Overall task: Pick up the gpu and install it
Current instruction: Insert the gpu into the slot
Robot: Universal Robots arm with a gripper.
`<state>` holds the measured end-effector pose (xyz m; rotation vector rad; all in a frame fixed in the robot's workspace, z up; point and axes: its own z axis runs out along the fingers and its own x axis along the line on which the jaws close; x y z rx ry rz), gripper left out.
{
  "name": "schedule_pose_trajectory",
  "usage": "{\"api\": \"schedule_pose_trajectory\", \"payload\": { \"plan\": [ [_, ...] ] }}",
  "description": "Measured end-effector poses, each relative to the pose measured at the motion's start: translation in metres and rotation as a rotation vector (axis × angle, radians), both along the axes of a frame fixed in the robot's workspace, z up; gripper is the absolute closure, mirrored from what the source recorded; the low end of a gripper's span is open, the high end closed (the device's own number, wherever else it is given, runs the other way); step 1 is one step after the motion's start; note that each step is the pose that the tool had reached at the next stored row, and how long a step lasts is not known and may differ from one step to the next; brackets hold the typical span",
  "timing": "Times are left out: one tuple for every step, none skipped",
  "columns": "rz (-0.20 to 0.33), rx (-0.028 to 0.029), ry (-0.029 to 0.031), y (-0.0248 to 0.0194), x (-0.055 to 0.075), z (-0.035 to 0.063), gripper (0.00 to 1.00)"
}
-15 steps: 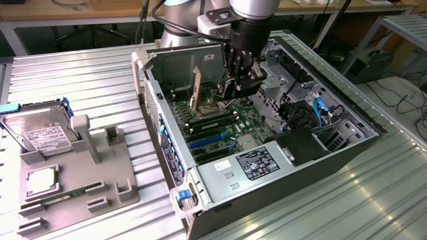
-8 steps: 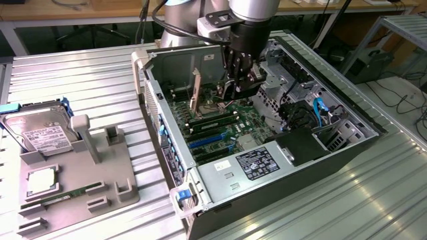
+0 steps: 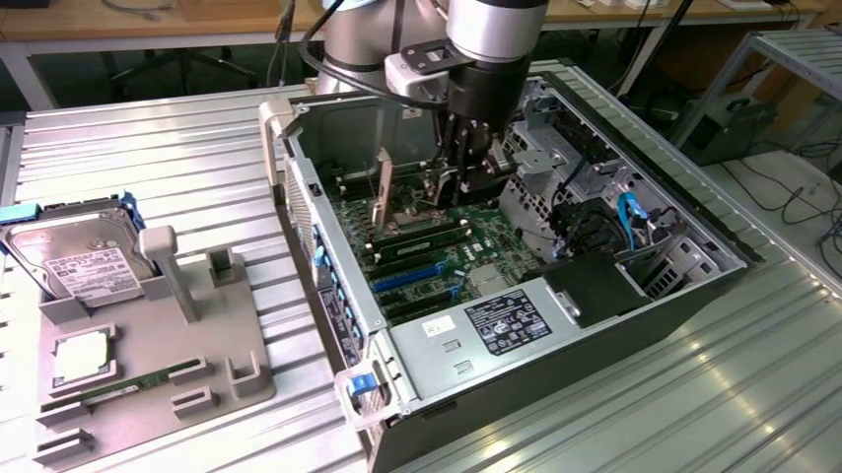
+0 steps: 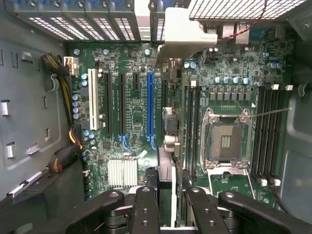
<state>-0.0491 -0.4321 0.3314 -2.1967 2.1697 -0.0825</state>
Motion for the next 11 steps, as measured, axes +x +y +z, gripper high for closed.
{"api": "schedule_pose_trajectory", "payload": {
  "plan": [
    [0.000,0.0000,0.0000,0.0000,0.000,-0.0021,0.73],
    [0.000,0.0000,0.0000,0.0000,0.000,-0.0044,0.73],
    [0.000,0.0000,0.0000,0.0000,0.000,-0.0059,0.73],
    [0.001,0.0001,0.0000,0.0000,0.000,-0.0080,0.73],
    [0.001,0.0001,0.0000,0.0000,0.000,-0.0105,0.73],
    [0.001,0.0000,0.0000,0.0000,-0.002,-0.0124,0.73],
    [0.001,0.0000,0.0000,0.0000,-0.003,-0.0143,0.73],
    [0.001,-0.0001,0.0000,0.0000,-0.004,-0.0155,0.73],
    [0.002,0.0001,-0.0001,-0.0003,-0.004,-0.0173,0.73],
    [0.003,0.0000,0.0000,-0.0008,-0.004,-0.0192,0.73],
    [0.004,0.0000,0.0000,-0.0014,-0.004,-0.0209,0.73]
  ]
}}
